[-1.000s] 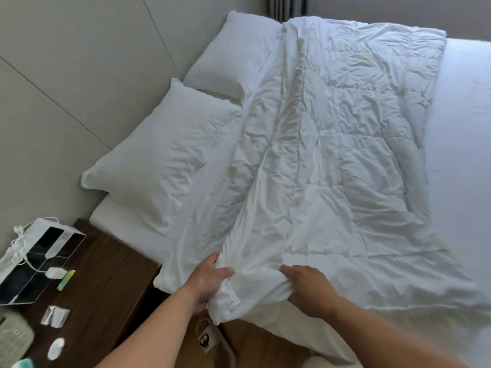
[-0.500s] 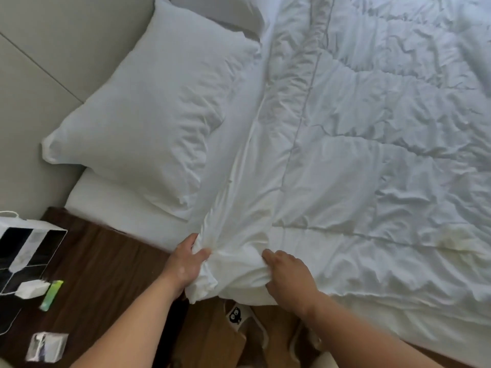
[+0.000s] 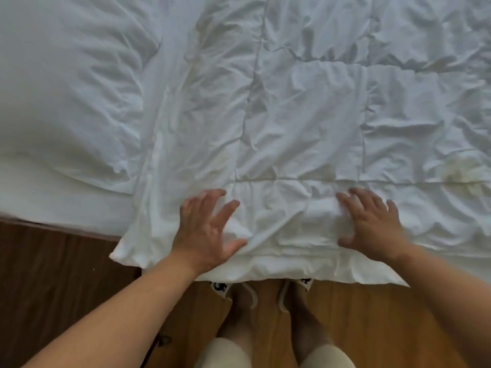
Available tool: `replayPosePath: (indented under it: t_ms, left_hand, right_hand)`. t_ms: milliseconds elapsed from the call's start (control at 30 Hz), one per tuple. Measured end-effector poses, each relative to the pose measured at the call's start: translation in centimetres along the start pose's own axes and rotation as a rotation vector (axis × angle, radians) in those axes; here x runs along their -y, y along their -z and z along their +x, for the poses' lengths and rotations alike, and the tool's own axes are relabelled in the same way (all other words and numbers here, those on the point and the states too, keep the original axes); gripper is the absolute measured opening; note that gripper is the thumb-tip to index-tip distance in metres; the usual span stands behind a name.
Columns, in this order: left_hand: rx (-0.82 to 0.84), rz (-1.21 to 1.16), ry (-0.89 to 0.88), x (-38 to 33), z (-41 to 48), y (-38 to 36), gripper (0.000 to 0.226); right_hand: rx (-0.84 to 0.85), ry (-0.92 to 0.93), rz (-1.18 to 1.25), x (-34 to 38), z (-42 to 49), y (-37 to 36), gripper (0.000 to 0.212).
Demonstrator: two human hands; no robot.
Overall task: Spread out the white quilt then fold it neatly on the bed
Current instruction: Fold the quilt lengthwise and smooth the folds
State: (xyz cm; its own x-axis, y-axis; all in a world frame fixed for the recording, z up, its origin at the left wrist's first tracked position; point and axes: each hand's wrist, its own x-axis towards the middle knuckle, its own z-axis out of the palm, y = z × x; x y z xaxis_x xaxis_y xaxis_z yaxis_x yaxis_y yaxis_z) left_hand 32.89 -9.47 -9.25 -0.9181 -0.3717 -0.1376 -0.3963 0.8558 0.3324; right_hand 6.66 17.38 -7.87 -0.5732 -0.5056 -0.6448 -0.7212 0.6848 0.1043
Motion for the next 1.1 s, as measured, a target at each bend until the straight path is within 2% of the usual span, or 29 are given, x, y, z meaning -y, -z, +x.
replayPosePath:
  t_ms: [67,100,200,267,300,367,467,567,633,733,833,900,967,1033,1100]
  left_hand:
    - [0.291,0.19,-0.087,-1.4,1.2,-2.2,0.09]
    - [0.339,0.237,-0.081,-1.4,1.8,-3.1,0.086]
    - [0.188,0.128,-0.018,-0.6,4.0,-4.1,0.05]
    - [0.159,-0.001,0.046,-0.7,5.0,-3.4,0.031]
    - [0.163,-0.053,0.064,-1.2,5.2,-3.0,0.033]
    - [0.12,-0.149,0.059,-2.8,4.3,-1.5,0.039]
    - [0.062,-0.209,-0.047,-5.7,1.7,0.3,0.036]
    - [0.155,-0.139,-0.087,-7.0,-0.7,-0.6,0.032]
    - [0.281,-0.026,-0.049,-5.9,-1.9,-2.7,0.034]
    - [0.506,0.127,0.103,-5.1,-1.4,-4.7,0.036]
    - [0.803,0.353,0.224,-9.2,1.6,-4.3,0.06]
    - [0.926,0.414,0.264,-13.5,3.4,-3.9,0.076]
    - [0.914,0.368,0.196,-17.8,5.1,-4.0,0.088]
    - [0.769,0.23,0.057,-22.5,7.0,-4.5,0.086]
    - [0.597,0.043,-0.112,-27.5,8.9,-5.9,0.079]
  right_hand:
    - [0.048,0.047,-0.098,-2.9,0.1,-1.4,0.109]
    - [0.017,0.065,-0.107,-4.0,0.3,-2.2,0.098]
    - [-0.236,0.087,0.041,-6.0,2.1,-3.6,0.039]
    - [-0.27,0.074,0.205,-6.1,3.1,-3.1,0.018]
    - [-0.256,0.077,0.266,-6.2,3.4,-2.7,0.012]
    - [-0.214,0.114,0.313,-7.1,2.8,-2.0,0.013]
    - [-0.165,0.14,0.299,-9.1,-0.7,-1.8,0.023]
    - [-0.12,0.147,0.256,-10.1,-4.3,-3.3,0.02]
    - [-0.097,0.153,0.248,-9.1,-5.5,-5.2,0.021]
    - [-0.005,0.201,0.261,-6.7,-5.0,-8.1,0.025]
    - [0.099,0.301,0.243,-6.6,-4.1,-9.3,0.045]
    - [0.051,0.313,0.372,-8.7,-4.4,-8.3,0.048]
    - [-0.148,0.238,0.428,-12.2,-4.8,-7.1,0.054]
    - [-0.328,0.079,0.42,-17.3,-4.8,-5.8,0.054]
    - [-0.351,-0.116,0.387,-23.4,-4.5,-5.2,0.058]
